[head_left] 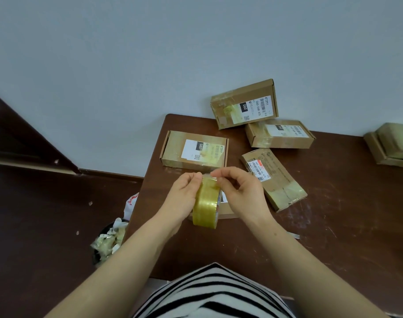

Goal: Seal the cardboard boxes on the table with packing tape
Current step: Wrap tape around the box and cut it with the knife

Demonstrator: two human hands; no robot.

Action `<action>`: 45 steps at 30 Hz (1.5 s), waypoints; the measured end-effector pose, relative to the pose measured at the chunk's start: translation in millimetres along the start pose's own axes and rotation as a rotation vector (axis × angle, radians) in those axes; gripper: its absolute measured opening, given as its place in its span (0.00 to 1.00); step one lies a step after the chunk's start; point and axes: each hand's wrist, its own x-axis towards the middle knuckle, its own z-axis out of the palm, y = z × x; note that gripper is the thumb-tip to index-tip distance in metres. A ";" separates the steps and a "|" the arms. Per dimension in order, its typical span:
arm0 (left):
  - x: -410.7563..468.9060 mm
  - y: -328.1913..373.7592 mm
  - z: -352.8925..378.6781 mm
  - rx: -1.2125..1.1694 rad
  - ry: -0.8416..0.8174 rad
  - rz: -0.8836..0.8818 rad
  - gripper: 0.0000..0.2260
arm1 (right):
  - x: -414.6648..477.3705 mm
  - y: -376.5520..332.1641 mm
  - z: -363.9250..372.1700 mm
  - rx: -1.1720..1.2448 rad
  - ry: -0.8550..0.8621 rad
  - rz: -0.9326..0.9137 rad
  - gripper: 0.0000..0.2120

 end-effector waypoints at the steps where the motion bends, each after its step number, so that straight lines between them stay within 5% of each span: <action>1: 0.1 0.0 -0.5 0.000 -0.002 -0.003 0.10 | 0.4 -0.5 -0.8 -0.008 -0.003 0.008 0.12; 16: -8.9 -3.1 -2.8 0.088 -0.030 0.118 0.09 | -1.6 -8.7 2.4 -0.493 -0.057 -0.182 0.08; 21: -15.0 -0.7 -2.8 0.018 -0.091 0.133 0.05 | -5.7 -5.7 3.5 -0.479 -0.037 -0.148 0.06; 24: -19.0 -0.7 -3.4 -0.096 -0.237 0.097 0.15 | -6.6 -3.3 -0.5 -0.540 -0.069 -0.162 0.10; 28: -15.2 -3.4 -2.6 -0.044 -0.228 0.108 0.02 | -16.8 0.1 -3.3 -0.531 -0.070 -0.153 0.10; 35: -17.8 -22.4 16.9 0.077 -0.253 0.109 0.05 | -43.6 11.5 -18.7 -0.316 0.090 0.048 0.05; 40: -36.0 -38.0 29.1 0.257 -0.329 0.068 0.04 | -75.5 36.2 -25.7 -0.128 0.156 0.196 0.11; 45: -50.4 -55.6 34.6 0.648 -0.221 0.190 0.03 | -93.5 79.7 -30.8 0.151 0.191 0.593 0.19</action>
